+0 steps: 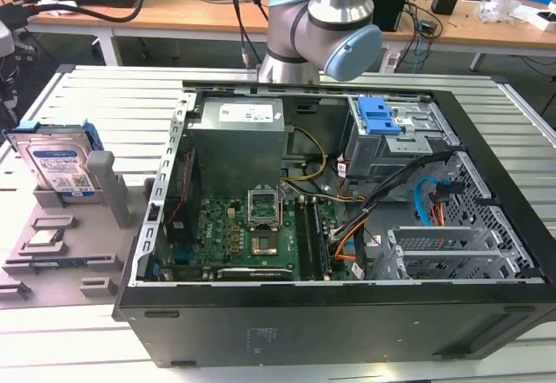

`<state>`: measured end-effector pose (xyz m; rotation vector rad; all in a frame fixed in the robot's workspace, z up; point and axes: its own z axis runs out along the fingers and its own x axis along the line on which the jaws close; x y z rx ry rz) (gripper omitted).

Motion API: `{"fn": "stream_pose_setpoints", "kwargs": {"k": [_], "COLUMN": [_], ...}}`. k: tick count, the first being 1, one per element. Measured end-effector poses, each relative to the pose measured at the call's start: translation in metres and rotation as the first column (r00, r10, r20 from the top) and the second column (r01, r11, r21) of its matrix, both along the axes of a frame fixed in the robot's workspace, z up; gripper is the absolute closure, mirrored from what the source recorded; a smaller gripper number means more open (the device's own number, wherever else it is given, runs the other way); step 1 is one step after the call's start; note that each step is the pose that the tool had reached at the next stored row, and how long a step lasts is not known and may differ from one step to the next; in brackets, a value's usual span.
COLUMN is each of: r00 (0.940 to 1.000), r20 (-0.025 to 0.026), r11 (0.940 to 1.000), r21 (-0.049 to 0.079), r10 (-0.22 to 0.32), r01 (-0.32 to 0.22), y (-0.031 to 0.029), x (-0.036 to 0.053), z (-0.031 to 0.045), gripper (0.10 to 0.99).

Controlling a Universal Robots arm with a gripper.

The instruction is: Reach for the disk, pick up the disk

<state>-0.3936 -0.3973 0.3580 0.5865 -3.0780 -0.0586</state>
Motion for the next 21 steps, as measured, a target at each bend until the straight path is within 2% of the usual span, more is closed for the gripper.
{"fn": "stream_pose_setpoints", "kwargs": {"k": [11, 16, 21], "r00": [0.9958, 0.9875, 0.9819], "r20": [0.0000, 0.0000, 0.0000], "r11": [0.9958, 0.9875, 0.9819], "r21": [0.000, 0.000, 0.000], "r10": [0.092, 0.157, 0.189], "r01": [-0.092, -0.157, -0.189], "y": [0.0000, 0.0000, 0.0000], "x": [0.0000, 0.0000, 0.0000], "z": [0.0000, 0.0000, 0.0000], "gripper": [0.980, 0.980, 0.980]}}
